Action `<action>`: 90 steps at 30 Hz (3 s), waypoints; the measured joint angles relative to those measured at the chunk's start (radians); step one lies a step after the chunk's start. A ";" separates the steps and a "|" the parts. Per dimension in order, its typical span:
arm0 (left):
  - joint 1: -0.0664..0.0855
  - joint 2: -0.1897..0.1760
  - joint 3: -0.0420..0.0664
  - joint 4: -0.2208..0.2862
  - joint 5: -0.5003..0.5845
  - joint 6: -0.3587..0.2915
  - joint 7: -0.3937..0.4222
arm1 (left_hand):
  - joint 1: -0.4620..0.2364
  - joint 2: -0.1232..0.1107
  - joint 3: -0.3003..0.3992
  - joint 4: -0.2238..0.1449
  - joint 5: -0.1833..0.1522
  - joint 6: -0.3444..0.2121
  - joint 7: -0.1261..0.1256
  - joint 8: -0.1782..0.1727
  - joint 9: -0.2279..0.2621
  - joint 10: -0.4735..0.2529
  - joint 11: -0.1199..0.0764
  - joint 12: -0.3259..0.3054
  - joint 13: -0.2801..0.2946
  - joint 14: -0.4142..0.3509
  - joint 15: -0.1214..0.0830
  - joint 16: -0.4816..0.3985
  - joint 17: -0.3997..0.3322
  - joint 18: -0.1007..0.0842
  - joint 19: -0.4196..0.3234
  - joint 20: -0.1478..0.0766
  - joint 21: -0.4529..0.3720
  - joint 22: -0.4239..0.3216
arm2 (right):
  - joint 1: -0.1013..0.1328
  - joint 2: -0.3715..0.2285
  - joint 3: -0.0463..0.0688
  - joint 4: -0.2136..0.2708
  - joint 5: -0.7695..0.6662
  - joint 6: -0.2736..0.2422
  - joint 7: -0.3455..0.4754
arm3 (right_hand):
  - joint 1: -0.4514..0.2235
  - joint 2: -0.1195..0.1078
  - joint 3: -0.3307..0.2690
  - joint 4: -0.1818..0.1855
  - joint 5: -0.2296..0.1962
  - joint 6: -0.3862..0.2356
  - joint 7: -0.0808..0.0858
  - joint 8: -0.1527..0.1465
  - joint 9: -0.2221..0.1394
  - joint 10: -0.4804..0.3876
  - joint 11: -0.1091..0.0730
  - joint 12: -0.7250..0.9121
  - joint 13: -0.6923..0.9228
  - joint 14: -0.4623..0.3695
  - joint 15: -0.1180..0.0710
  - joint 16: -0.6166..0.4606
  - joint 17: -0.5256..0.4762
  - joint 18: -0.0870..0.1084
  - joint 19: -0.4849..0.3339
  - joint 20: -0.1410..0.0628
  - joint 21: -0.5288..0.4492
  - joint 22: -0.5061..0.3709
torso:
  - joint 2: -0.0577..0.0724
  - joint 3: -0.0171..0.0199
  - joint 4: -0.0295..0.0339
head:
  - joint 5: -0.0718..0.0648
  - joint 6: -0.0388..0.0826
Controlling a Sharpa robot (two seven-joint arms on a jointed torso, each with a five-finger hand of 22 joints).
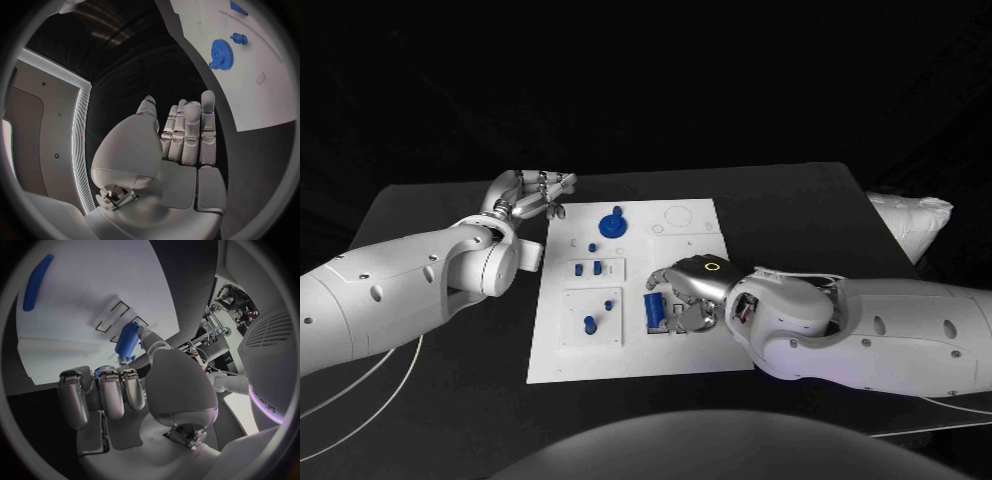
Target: Assemble the parts on the task board
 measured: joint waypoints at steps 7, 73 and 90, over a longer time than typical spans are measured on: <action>0.000 0.000 0.000 0.000 0.000 0.000 0.000 | 0.000 0.000 0.000 0.000 0.000 0.000 0.000 0.000 0.000 0.000 0.000 0.000 0.000 0.000 0.000 0.000 0.000 0.000 0.000 0.000 0.000 0.000 | -0.001 0.001 0.000 0.000 0.000 0.013 -0.002 | 0.013 0.000 0.003 0.003 0.000 0.000 0.000 0.024 0.014 0.000 -0.007 0.000 0.001 0.000 -0.007 0.000 0.000 0.000 0.000 -0.007 0.000 0.001 | 0.000 -0.0001 -0.0010 | 0.000 0.000; -0.001 0.002 0.000 0.001 0.000 0.002 -0.002 | 0.005 0.005 -0.008 0.000 0.000 0.000 0.000 0.000 0.000 0.000 0.000 0.000 0.000 0.000 0.000 0.000 0.000 0.000 0.000 0.000 -0.006 0.000 | 0.000 0.000 0.001 -0.020 0.011 -0.005 0.018 | -0.088 0.032 0.131 -0.024 0.325 0.088 0.016 -0.108 -0.024 0.000 0.025 0.000 0.000 0.000 0.029 0.000 0.000 0.000 0.000 0.022 0.000 0.000 | 0.000 0.0001 -0.0009 | -0.002 0.000; -0.001 0.002 0.000 0.001 0.000 0.003 -0.003 | 0.005 0.005 -0.008 0.000 0.000 0.000 0.000 0.000 0.000 0.000 0.000 0.000 0.000 0.000 0.000 0.000 0.000 0.000 0.000 0.000 -0.006 0.000 | 0.001 -0.001 0.003 -0.032 0.021 -0.007 0.017 | -0.111 0.024 0.134 0.005 0.160 0.133 0.027 -0.158 -0.034 0.004 0.029 0.000 0.000 0.000 0.029 0.000 0.000 0.000 0.000 0.025 0.000 0.001 | 0.000 0.0005 -0.0008 | -0.001 0.000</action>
